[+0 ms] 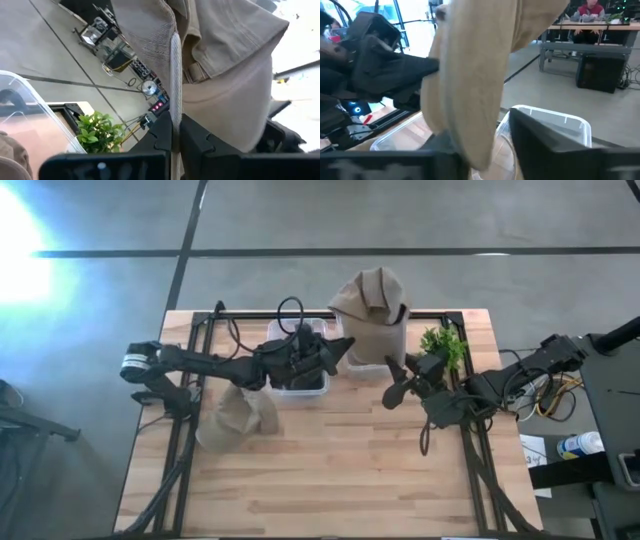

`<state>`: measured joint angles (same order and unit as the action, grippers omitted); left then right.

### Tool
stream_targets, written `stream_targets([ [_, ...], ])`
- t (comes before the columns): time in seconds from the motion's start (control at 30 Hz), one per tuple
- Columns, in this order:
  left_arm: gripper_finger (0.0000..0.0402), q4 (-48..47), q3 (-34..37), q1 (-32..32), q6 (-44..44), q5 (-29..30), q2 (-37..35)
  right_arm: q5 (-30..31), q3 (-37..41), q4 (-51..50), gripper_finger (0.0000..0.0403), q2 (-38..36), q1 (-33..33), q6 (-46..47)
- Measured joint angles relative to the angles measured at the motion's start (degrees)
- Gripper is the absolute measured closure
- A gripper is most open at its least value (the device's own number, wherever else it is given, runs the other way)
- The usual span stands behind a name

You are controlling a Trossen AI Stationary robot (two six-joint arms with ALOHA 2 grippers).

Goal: Pick & Place hat
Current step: Put the bottom brown hat into the right transparent bin

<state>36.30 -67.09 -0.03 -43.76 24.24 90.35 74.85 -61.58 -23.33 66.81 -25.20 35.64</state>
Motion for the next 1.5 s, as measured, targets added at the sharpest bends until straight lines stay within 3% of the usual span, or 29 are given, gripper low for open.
stream_targets([
  [0.17, 0.0366, -5.3, 0.0, -0.8, 3.2, -1.3, -0.4, -1.4, -0.2, -0.2, 0.0378, -0.9, 2.0, -3.5],
  [0.43, 0.0295, -25.2, 0.6, -2.4, 3.3, -0.7, -2.4, -3.3, -5.8, -1.1, 0.0388, -1.7, 8.1, -15.9],
  [0.5, 0.0274, -31.2, 0.6, -3.3, 3.5, -1.6, -3.6, -7.6, -9.0, -6.4, 0.0388, -1.5, 11.5, -16.7],
  [0.6, 0.0254, -43.6, 0.5, -5.5, 3.0, -3.3, -6.1, -16.8, -16.0, -22.4, 0.0388, 0.0, 19.5, -9.5],
  [0.77, 0.0250, -64.9, 0.6, -11.3, -1.9, 4.0, -9.4, -34.4, -26.1, -47.2, 0.0389, 6.0, 35.7, -2.9],
  [0.97, 0.0251, -81.2, 0.6, -17.1, -10.5, 7.2, -11.3, -53.2, -34.8, -54.4, 0.0389, 15.7, 47.9, -9.6],
  [1.13, 0.0251, -89.2, 0.6, -21.9, -17.9, 6.8, -11.4, -52.5, -45.6, -67.7, 0.0389, 27.4, 50.3, -16.9],
  [1.23, 0.0251, -91.3, 0.8, -24.4, -21.2, 6.8, -11.4, -55.7, -49.1, -66.2, 0.0389, 31.2, 50.1, -23.0],
  [1.3, 0.0251, -92.6, 0.8, -25.7, -23.3, 6.8, -11.4, -55.5, -53.6, -66.5, 0.0390, 34.8, 49.4, -23.5],
  [1.5, 0.0251, -93.8, 0.8, -28.7, -27.9, 6.7, -11.4, -55.4, -56.2, -66.4, 0.0390, 42.3, 49.2, -23.1],
])
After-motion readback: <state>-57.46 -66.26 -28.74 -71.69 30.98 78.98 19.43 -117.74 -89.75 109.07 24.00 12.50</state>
